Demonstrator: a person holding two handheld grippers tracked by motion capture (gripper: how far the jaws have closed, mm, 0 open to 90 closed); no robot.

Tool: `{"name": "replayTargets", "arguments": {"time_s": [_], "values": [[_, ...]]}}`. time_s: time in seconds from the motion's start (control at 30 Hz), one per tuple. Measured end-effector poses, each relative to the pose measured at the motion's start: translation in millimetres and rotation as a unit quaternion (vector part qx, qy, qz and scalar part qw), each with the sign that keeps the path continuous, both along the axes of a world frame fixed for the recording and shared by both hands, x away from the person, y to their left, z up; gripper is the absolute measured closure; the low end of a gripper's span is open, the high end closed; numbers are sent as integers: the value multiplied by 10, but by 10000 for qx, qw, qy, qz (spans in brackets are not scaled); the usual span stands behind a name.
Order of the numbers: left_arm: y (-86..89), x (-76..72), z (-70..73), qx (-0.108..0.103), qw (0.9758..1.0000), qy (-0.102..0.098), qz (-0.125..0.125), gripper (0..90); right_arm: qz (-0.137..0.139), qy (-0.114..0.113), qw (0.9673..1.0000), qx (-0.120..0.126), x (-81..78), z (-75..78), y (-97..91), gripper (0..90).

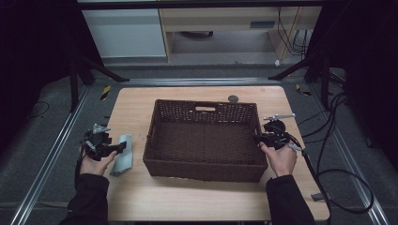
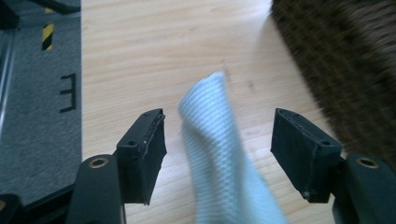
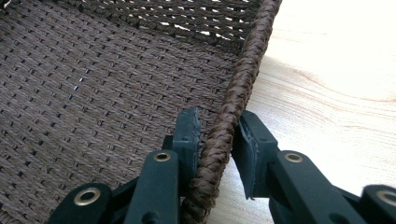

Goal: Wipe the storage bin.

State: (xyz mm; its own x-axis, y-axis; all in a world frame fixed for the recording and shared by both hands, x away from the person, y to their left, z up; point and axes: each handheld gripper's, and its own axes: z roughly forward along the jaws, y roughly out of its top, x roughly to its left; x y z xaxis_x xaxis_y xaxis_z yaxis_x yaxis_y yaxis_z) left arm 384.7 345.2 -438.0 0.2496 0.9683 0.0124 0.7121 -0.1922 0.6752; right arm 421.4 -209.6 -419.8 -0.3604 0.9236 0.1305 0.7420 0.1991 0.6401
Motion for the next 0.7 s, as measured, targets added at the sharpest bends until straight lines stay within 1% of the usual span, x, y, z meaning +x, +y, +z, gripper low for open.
{"name": "replayTargets", "arguments": {"time_s": [0.13,0.23,0.3,0.37,0.43,0.5,0.53,0.57,0.7], "values": [[30,11,-101,17,9999,151,-11,333,3,-10,10000,-7,-1,-1,1,711],[26,-2,-158,6,9998,213,-53,330,10,-18,10000,-14,-1,-1,-1,709],[34,-28,-206,-10,9996,278,-80,345,14,-24,10000,-16,-4,-1,-2,709],[43,-36,-248,-28,9992,381,-90,379,16,-24,10000,-14,-3,-1,-2,708],[46,-27,-305,-93,9984,559,-79,435,15,-25,10000,-14,-3,-1,-2,708],[41,-10,-355,-80,9974,714,-105,484,13,-26,10000,-14,-3,-1,-2,708],[36,-5,-377,-147,9966,809,-107,510,9,-25,10000,-9,-3,-1,-2,708],[33,0,-387,-167,9962,844,-132,553,6,-24,10000,-7,-3,-1,-1,707],[24,6,-384,-225,9956,893,-147,668,-1,-28,10000,-3,-3,-1,-1,707]]}}
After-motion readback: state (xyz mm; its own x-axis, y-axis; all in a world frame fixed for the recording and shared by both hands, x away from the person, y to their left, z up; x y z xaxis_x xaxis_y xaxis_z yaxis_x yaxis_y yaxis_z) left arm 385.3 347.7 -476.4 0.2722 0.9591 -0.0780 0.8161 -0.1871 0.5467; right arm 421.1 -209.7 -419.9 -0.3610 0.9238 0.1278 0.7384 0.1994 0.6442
